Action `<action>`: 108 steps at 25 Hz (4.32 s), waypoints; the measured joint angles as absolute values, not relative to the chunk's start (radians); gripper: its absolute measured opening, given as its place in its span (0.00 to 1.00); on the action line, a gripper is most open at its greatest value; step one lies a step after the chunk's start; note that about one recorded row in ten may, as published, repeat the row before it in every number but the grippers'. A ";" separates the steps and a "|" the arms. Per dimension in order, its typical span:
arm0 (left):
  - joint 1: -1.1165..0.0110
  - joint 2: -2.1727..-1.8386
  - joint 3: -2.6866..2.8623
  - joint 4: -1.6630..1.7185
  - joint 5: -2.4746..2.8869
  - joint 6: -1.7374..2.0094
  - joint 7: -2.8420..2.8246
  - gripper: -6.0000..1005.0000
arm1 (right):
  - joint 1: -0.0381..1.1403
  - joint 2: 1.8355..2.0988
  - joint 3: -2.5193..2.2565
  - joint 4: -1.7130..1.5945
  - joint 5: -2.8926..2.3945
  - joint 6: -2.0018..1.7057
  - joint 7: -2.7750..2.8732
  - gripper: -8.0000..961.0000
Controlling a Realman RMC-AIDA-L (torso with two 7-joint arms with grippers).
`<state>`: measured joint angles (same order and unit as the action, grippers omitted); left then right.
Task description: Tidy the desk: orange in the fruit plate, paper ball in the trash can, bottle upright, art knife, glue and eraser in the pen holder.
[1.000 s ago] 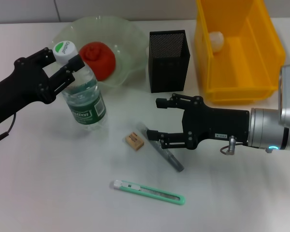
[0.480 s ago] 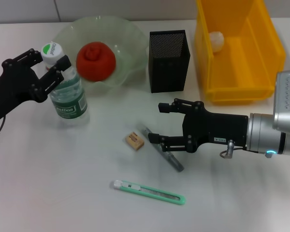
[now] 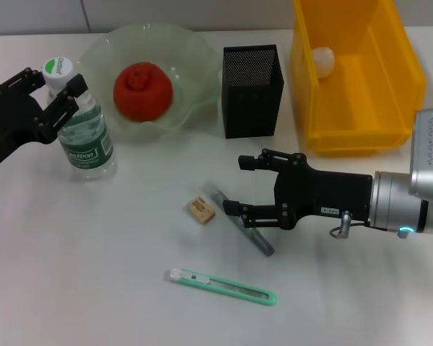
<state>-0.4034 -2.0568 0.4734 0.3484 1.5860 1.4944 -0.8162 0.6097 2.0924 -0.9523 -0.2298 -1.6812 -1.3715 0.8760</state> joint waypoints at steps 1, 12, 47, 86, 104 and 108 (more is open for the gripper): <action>-0.403 -2.057 0.473 0.348 1.586 1.494 -0.816 0.47 | 0.610 2.092 -0.952 -0.230 -1.681 -1.371 0.876 0.86; -0.416 -2.062 0.462 0.339 1.584 1.448 -0.816 0.47 | 0.610 2.092 -0.951 -0.230 -1.681 -1.369 0.877 0.86; -0.421 -2.065 0.462 0.339 1.585 1.444 -0.816 0.48 | 0.610 2.092 -0.951 -0.231 -1.681 -1.368 0.877 0.86; -0.413 -2.028 0.472 0.388 1.518 1.758 -0.989 0.71 | 0.609 2.091 -0.950 -0.236 -1.658 -1.378 0.885 0.86; -0.390 -1.992 0.618 0.526 1.976 1.881 -1.079 0.71 | 0.577 2.080 -0.964 -0.441 -1.728 -1.594 1.150 0.86; -0.394 -1.990 0.618 0.528 2.033 1.857 -1.062 0.71 | 0.575 2.080 -0.964 -0.544 -1.796 -1.654 1.259 0.86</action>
